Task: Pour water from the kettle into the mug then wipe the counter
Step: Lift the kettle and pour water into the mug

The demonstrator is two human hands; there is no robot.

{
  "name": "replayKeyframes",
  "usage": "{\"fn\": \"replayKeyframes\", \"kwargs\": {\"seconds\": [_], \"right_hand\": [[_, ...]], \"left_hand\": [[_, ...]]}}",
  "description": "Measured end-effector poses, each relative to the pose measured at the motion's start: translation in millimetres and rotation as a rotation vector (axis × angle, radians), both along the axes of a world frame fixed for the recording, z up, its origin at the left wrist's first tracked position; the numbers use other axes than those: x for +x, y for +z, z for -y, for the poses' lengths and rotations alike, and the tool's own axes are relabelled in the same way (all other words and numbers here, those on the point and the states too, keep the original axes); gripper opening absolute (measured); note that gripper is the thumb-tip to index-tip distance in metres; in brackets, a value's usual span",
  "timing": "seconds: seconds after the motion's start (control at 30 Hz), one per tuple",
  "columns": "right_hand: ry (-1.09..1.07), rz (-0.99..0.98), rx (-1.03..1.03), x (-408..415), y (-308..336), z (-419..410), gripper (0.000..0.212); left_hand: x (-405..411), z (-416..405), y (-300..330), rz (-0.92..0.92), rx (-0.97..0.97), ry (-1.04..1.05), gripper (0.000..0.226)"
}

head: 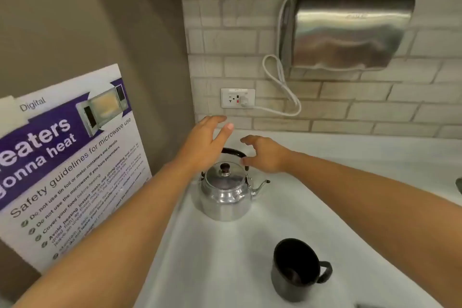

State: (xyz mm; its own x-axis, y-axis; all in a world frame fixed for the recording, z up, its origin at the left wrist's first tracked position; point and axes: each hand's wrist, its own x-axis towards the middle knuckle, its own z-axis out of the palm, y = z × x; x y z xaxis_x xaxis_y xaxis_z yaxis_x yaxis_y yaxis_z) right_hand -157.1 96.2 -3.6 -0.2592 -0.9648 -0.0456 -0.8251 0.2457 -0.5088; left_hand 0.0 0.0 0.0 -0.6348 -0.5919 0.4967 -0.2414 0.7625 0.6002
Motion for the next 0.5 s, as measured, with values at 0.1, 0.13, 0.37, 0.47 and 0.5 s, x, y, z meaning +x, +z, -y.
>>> {"fn": "replayKeyframes", "kwargs": {"seconds": [0.1, 0.13, 0.37, 0.47, 0.5], "right_hand": [[-0.030, -0.002, 0.041, 8.1, -16.8, 20.9, 0.064], [-0.048, 0.005, 0.017, 9.9, -20.9, 25.9, 0.053], [-0.059, 0.065, -0.096, 4.2, -30.0, 40.0, 0.017], [-0.080, 0.103, -0.128, 5.3, -31.2, 36.6, 0.019], [-0.086, 0.110, -0.144, 5.5, -31.5, 34.2, 0.021]], "left_hand": [[-4.7, 16.9, -21.5, 0.041, 0.075, 0.034, 0.046], [-5.5, 21.4, -28.5, 0.047, 0.115, 0.033, 0.046], [-21.8, 58.7, -64.7, 0.172, 0.269, 0.139, 0.057], [-27.1, 58.7, -70.6, 0.085, 0.323, 0.187, 0.055], [-28.3, 57.3, -71.5, 0.048, 0.326, 0.197, 0.053]]}}
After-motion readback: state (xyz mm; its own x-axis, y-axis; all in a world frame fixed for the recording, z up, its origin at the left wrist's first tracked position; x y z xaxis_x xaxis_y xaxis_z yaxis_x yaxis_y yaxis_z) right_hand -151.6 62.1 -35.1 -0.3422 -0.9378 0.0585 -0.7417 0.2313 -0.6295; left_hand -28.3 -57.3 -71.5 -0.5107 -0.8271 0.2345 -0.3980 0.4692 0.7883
